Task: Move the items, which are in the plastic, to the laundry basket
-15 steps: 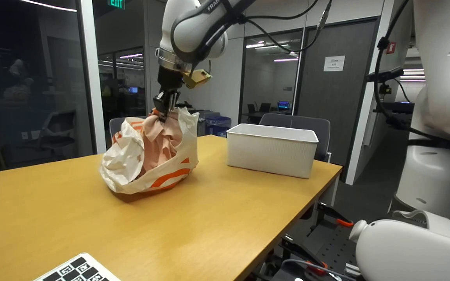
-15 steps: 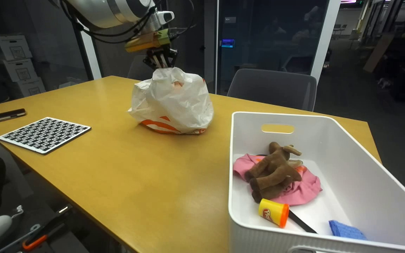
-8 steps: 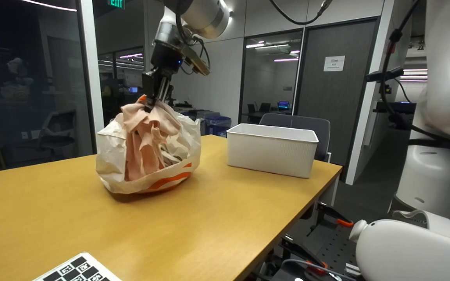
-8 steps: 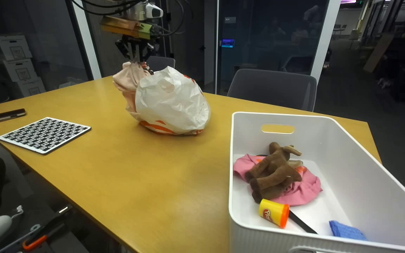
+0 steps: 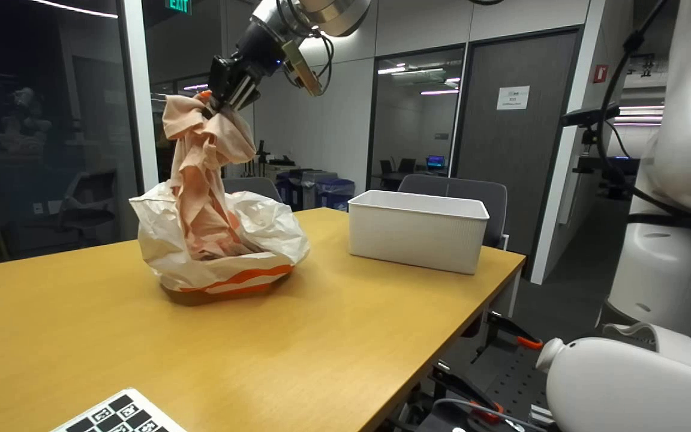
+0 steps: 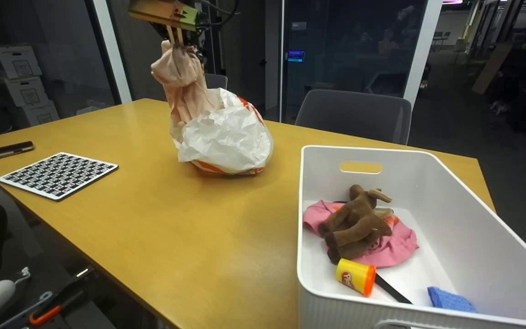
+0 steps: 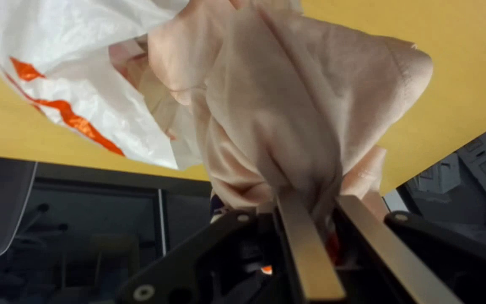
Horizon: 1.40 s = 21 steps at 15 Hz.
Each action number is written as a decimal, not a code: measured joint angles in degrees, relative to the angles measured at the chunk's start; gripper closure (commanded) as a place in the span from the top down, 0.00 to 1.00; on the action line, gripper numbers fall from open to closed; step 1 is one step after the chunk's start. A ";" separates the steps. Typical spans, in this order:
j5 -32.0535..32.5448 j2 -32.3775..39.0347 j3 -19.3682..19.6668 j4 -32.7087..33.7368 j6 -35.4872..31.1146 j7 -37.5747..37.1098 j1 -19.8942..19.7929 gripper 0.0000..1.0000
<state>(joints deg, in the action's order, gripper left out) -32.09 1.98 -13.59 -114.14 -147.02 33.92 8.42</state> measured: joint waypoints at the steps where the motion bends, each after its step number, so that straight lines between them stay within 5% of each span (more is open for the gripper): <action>1: 0.41 -1.54 0.00 -1.62 -3.17 -0.16 0.44 0.03; 7: 6.05 -13.22 -0.37 -14.01 -20.28 -8.65 1.28 0.03; 13: 10.97 -21.19 0.49 -25.23 -32.56 -14.29 -6.96 0.03; 17: 12.79 -19.41 -0.61 -28.36 -39.16 -15.81 -18.77 0.03; 21: 12.44 -17.43 -7.23 -30.20 -43.90 -16.05 -35.84 0.03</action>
<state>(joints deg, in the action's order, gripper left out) -19.65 -15.45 -20.82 -144.35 -190.92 17.87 -27.42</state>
